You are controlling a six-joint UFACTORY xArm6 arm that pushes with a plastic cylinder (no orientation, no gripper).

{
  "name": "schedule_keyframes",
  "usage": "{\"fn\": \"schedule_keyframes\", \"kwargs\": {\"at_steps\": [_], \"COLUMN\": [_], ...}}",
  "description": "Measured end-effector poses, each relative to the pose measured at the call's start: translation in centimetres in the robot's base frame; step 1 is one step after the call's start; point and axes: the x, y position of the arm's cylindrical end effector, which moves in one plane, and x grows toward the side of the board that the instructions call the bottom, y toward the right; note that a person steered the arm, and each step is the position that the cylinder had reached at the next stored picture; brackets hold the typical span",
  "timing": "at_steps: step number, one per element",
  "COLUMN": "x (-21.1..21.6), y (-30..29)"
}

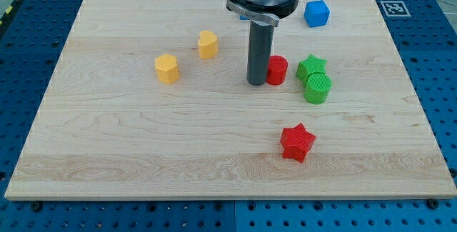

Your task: Move the red circle left to the green star

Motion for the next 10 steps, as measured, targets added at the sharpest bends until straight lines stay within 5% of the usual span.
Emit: {"fn": "schedule_keyframes", "kwargs": {"at_steps": [10], "x": [-2.4], "y": [0.7]}}
